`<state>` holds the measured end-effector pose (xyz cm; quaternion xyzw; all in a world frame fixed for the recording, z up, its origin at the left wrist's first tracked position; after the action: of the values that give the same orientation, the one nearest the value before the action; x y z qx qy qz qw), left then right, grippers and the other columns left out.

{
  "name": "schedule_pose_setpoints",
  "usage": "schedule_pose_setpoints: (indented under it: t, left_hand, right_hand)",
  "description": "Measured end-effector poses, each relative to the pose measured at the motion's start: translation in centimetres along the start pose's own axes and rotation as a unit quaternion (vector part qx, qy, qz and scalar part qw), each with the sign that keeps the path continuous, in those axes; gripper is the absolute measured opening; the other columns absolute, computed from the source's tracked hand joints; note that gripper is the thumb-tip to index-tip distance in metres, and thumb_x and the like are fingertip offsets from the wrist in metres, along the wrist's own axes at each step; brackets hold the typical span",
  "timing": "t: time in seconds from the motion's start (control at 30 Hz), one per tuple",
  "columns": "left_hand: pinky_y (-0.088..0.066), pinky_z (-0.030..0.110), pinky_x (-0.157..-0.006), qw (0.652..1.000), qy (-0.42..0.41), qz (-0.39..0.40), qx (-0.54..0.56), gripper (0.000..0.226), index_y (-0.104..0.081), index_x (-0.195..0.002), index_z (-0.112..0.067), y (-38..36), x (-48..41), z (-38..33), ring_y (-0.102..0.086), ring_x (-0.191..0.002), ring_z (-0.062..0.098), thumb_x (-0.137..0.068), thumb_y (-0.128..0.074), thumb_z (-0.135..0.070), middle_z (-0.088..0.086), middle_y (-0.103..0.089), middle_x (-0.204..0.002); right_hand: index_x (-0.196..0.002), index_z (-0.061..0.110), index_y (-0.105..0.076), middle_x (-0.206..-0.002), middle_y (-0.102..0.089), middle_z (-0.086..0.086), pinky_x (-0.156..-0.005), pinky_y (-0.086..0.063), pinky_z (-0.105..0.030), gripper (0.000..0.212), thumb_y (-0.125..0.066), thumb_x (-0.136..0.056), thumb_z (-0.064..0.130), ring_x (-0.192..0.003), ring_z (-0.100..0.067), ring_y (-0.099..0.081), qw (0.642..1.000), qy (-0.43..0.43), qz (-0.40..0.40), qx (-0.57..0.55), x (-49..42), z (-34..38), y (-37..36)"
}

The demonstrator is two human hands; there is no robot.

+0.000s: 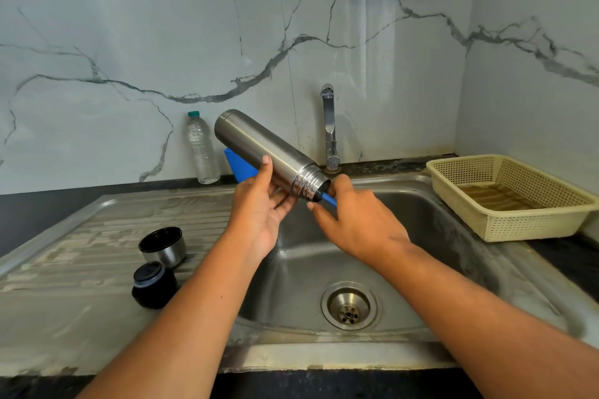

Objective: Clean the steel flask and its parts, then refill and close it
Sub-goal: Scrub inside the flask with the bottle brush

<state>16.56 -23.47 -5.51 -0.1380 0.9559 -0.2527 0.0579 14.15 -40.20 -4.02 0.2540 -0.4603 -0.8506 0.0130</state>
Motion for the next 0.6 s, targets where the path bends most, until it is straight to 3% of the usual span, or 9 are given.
schedule_pose_setpoints:
  t: [0.17,0.27,0.4,0.47,0.6]
  left_hand:
    - [-0.053,0.05,-0.104,0.994,0.014,0.037,0.104,0.064,-0.056,-0.137,-0.015,-0.3,0.4,-0.9,-0.072,-0.113,0.028,-0.09,-0.068,-0.056,0.013,-0.075,-0.12]
    - [-0.053,0.052,-0.104,0.987,0.008,0.046,0.153,0.073,-0.059,-0.135,-0.017,-0.2,0.4,-1.3,-0.072,-0.113,0.028,-0.081,-0.072,-0.063,0.01,-0.074,-0.124]
    - [-0.049,0.054,-0.107,0.981,-0.005,0.016,0.195,0.092,-0.058,-0.145,-0.017,0.7,-0.2,-1.9,-0.067,-0.121,0.026,-0.067,-0.083,-0.058,0.007,-0.071,-0.129]
    - [-0.054,0.052,-0.101,0.98,-0.011,-0.011,0.198,0.081,-0.061,-0.141,-0.015,1.6,-0.6,-2.5,-0.072,-0.107,0.026,-0.072,-0.085,-0.052,0.007,-0.075,-0.115]
    - [-0.062,0.04,-0.077,0.974,-0.029,-0.025,0.222,0.036,-0.068,-0.111,-0.011,2.6,-0.8,-3.8,-0.075,-0.075,0.022,-0.088,-0.075,-0.037,0.007,-0.075,-0.085]
  right_hand:
    - [-0.11,0.021,-0.036,-0.092,-0.064,-0.007,-0.06,-0.05,-0.043,0.019,-0.045,-0.105,0.037,-0.073,-0.026,-0.06,0.999,0.025,0.026,-0.033,-0.1,0.3,-0.9]
    - [-0.11,0.022,-0.038,-0.096,-0.058,-0.002,-0.06,-0.042,-0.039,0.014,-0.043,-0.106,0.035,-0.074,-0.027,-0.053,0.999,0.036,0.002,0.024,0.0,0.8,-1.1]
    - [-0.114,0.021,-0.052,-0.108,-0.06,-0.003,-0.064,-0.041,-0.037,0.029,-0.034,-0.108,0.042,-0.087,-0.033,-0.06,0.995,0.061,-0.024,0.075,0.0,2.2,-1.0]
    - [-0.107,0.021,-0.053,-0.106,-0.064,-0.003,-0.064,-0.041,-0.037,0.03,-0.031,-0.108,0.042,-0.087,-0.033,-0.062,0.993,0.09,-0.02,0.075,0.3,2.9,-0.9]
    - [-0.092,0.026,-0.044,-0.097,-0.066,0.001,-0.062,-0.039,-0.036,0.027,-0.03,-0.107,0.044,-0.082,-0.032,-0.064,0.986,0.13,-0.04,0.095,1.2,3.3,0.4]
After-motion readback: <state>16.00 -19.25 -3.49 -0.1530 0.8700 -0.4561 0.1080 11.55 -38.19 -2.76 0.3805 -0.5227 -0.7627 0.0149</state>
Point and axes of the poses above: each hand's wrist, its own x-axis away from the middle knuckle, its own y-axis out of the back of the hand, z = x × y, the point moved 6 cm from there along -x, towards the middle knuckle
